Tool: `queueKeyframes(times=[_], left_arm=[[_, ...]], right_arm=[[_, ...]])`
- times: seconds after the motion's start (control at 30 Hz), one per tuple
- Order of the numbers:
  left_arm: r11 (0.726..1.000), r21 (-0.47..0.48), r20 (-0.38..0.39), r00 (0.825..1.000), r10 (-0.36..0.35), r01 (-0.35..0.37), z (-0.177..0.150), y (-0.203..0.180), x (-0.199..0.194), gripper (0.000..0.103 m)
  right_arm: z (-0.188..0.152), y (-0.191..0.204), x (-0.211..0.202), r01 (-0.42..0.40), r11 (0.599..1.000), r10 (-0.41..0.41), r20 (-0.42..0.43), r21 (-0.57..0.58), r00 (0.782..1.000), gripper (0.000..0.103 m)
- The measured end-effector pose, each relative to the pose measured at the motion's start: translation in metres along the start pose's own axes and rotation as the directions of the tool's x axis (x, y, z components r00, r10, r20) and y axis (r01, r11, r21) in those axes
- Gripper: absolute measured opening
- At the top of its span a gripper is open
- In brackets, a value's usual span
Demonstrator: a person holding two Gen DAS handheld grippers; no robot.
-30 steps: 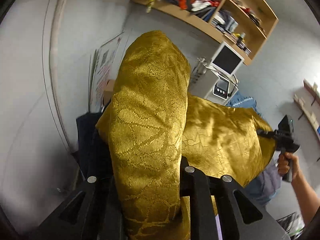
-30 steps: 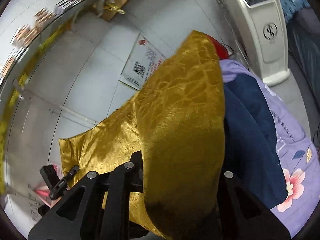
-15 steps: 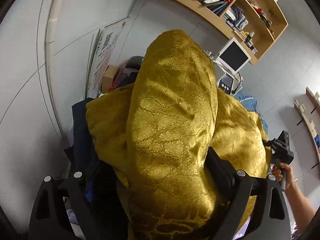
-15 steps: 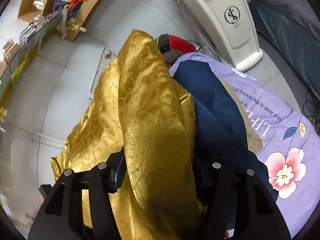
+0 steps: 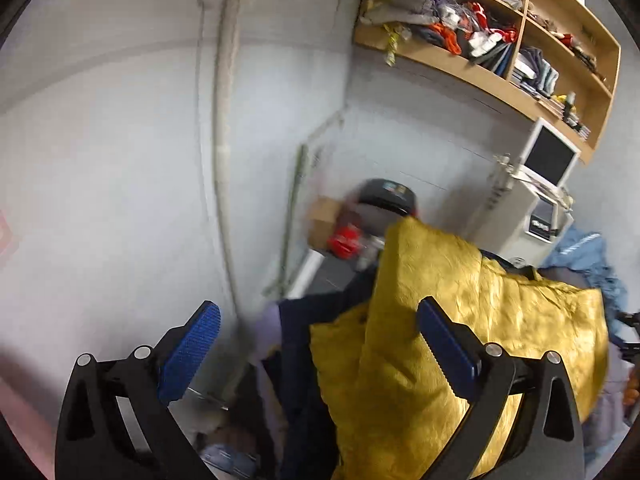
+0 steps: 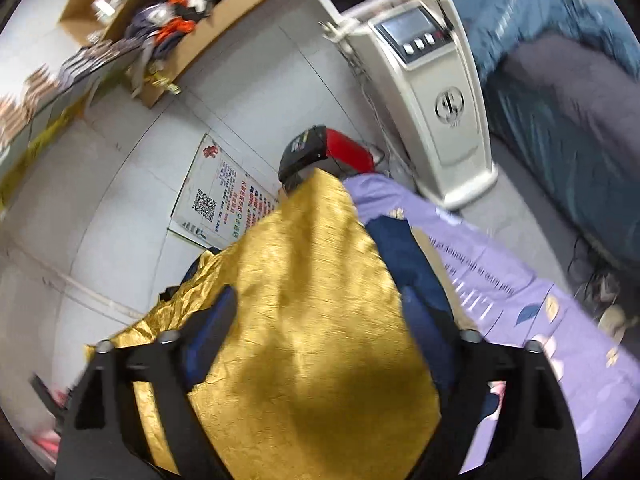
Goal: Fold large clothes
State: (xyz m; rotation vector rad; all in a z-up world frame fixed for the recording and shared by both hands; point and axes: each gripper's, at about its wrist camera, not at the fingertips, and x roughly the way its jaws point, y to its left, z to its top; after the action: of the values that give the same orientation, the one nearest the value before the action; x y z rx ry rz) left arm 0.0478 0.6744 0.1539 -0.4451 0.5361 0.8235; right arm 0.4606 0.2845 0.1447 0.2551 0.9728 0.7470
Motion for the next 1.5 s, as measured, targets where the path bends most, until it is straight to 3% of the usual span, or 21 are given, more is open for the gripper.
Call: queueKeyframes(times=[0.1, 0.17, 0.23, 0.37, 0.47, 0.6, 0.7, 0.9, 1.13, 1.33, 1.43, 1.5], left_arm=[[1.0, 0.014, 0.059, 0.998, -0.003, 0.002, -0.008, -0.016, -0.019, 0.097], [0.998, 0.052, 0.142, 0.989, 0.034, -0.042, -0.023, -0.034, -0.015, 0.097], [0.993, 0.078, 0.056, 0.995, 0.086, -0.091, -0.031, -0.05, 0.014, 0.097], [0.99, -0.005, 0.005, 0.99, 0.138, -0.138, -0.046, -0.053, 0.062, 0.098], [0.99, -0.019, -0.013, 0.99, 0.139, -0.139, -0.045, -0.049, 0.092, 0.098], [0.988, -0.009, 0.036, 0.988, 0.152, -0.152, -0.042, -0.044, 0.12, 0.098], [0.988, -0.042, -0.004, 0.989, 0.149, -0.149, -0.039, -0.032, 0.16, 0.098], [0.981, -0.116, -0.163, 0.978, 0.134, -0.153, -0.022, -0.016, 0.242, 0.098], [0.966, -0.197, -0.231, 0.965, 0.123, -0.17, -0.015, -0.02, 0.31, 0.098], [0.965, -0.185, -0.264, 0.956, 0.131, -0.184, -0.015, -0.025, 0.327, 0.098], [0.968, -0.166, -0.282, 0.95, 0.134, -0.186, -0.003, -0.024, 0.315, 0.096], [0.975, -0.15, -0.255, 0.959, 0.123, -0.165, 0.012, -0.028, 0.297, 0.096]], right_arm=[[-0.014, 0.02, -0.013, 0.069, 0.987, -0.057, 0.087, -0.146, 0.995, 0.086], [-0.03, 0.03, -0.003, 0.108, 0.968, -0.093, 0.076, -0.226, 0.993, 0.086], [-0.049, 0.036, 0.032, 0.157, 0.941, -0.177, -0.042, -0.301, 0.983, 0.086], [-0.076, 0.033, 0.076, 0.223, 0.92, -0.255, -0.06, -0.323, 0.965, 0.091], [-0.081, 0.025, 0.102, 0.217, 0.935, -0.238, -0.042, -0.281, 0.97, 0.095], [-0.075, 0.03, 0.124, 0.214, 0.943, -0.197, 0.088, -0.256, 0.976, 0.098], [-0.069, 0.043, 0.151, 0.217, 0.939, -0.183, 0.146, -0.266, 0.972, 0.098], [-0.033, 0.065, 0.225, 0.204, 0.935, -0.173, 0.129, -0.289, 0.976, 0.098], [-0.008, 0.054, 0.308, 0.15, 0.952, -0.134, 0.079, -0.267, 0.988, 0.098], [-0.006, 0.055, 0.322, 0.165, 0.95, -0.15, 0.075, -0.266, 0.986, 0.098], [0.002, 0.063, 0.31, 0.185, 0.943, -0.179, 0.047, -0.276, 0.983, 0.098], [0.015, 0.068, 0.297, 0.182, 0.949, -0.183, 0.019, -0.258, 0.983, 0.098]])
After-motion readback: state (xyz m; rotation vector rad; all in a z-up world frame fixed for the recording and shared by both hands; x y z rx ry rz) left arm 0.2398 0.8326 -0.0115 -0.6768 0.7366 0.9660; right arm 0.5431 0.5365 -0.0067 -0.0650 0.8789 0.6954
